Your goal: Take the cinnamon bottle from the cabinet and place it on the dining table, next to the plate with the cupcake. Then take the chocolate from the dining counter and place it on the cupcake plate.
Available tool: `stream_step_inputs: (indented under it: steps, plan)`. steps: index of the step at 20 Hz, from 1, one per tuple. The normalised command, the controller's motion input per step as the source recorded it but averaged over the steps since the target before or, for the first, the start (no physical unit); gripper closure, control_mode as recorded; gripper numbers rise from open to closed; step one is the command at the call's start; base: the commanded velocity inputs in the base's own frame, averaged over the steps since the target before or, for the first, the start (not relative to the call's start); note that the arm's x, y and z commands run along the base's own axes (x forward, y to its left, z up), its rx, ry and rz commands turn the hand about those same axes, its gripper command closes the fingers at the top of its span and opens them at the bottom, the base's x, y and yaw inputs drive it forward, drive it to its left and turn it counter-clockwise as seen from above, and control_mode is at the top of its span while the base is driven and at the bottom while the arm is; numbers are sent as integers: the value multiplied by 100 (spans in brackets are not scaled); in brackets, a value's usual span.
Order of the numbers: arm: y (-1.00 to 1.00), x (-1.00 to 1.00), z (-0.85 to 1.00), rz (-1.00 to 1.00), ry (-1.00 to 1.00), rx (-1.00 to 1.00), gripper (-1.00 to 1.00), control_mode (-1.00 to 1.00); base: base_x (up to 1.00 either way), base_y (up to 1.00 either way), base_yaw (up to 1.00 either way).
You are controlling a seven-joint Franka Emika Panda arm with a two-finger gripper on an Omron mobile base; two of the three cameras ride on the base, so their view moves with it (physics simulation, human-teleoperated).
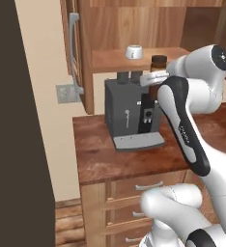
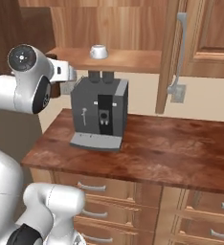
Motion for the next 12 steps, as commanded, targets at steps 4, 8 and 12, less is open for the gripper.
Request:
stream_step_inputs:
  steps: [4, 8, 12]
  plan:
    - [0, 0, 0, 0, 0, 0, 100, 100, -100, -16, -16]
    - [0, 0, 0, 0, 0, 0, 100, 100, -92, -21, -37]
    - [0, 0, 0, 0, 0, 0, 100, 100, -47, -20, -70]
